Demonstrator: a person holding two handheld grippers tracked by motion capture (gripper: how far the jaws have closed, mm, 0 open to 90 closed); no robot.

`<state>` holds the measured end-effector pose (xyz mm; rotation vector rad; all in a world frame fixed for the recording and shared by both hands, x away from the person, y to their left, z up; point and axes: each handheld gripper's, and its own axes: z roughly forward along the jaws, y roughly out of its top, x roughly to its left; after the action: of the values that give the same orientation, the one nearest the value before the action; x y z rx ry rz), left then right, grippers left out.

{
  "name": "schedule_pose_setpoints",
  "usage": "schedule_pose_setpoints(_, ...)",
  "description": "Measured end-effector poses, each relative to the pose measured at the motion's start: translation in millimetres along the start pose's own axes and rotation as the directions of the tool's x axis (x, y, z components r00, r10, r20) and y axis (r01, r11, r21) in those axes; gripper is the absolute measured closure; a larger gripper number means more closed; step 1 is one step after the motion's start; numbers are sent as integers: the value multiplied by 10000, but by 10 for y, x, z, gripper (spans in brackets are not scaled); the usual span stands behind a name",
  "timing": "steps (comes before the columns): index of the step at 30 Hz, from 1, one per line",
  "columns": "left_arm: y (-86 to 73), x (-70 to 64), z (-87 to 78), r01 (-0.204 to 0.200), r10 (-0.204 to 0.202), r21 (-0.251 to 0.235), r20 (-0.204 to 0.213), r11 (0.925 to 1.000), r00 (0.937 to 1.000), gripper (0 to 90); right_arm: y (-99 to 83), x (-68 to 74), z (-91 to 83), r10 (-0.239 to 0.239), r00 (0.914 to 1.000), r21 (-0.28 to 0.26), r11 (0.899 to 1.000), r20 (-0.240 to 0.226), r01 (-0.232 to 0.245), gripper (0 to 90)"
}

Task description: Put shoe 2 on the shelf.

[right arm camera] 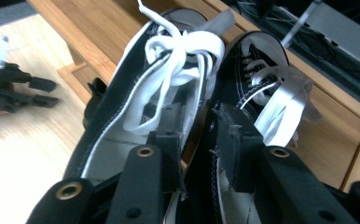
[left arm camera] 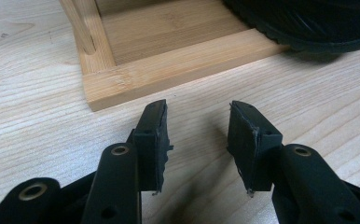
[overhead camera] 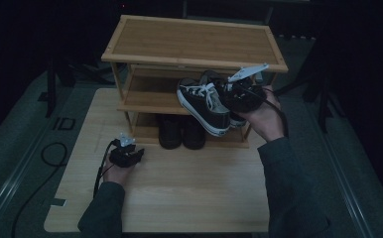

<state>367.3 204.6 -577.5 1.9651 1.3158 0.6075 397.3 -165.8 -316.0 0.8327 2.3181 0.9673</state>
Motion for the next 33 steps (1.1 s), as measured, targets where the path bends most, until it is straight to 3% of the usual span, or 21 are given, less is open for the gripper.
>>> schedule_pose_setpoints(5, 39, 47, -40, 504, -507, 176, 150, 9986, 9986, 735, -14, 14, -72, -215, 9987, -188, 9996, -468, 206, 849)
schedule_pose_setpoints(11, 198, -17, -205, 279, -270, -116, 693, 9995, 9972, 899, -51, 58, -109, -330, 9916, -549, 9981, -1249, 263, 898)
schedule_pose_setpoints(19, 406, -159, -299, -465, 467, -40, 989, 9989, 9940, 900, -59, 126, -162, -505, 9851, -950, 9949, -1646, 351, 899)
schedule_pose_setpoints(22, 488, -181, -332, -553, 561, -105, 1045, 9984, 9929, 900, -86, 196, -182, -743, 9815, -1063, 9928, -1766, 560, 900)
schedule_pose_setpoints(33, 862, -366, -592, -1255, 1335, -641, 1428, 9900, 9807, 900, -214, 445, -193, -1602, 9585, -1183, 9837, -2357, 1353, 900)
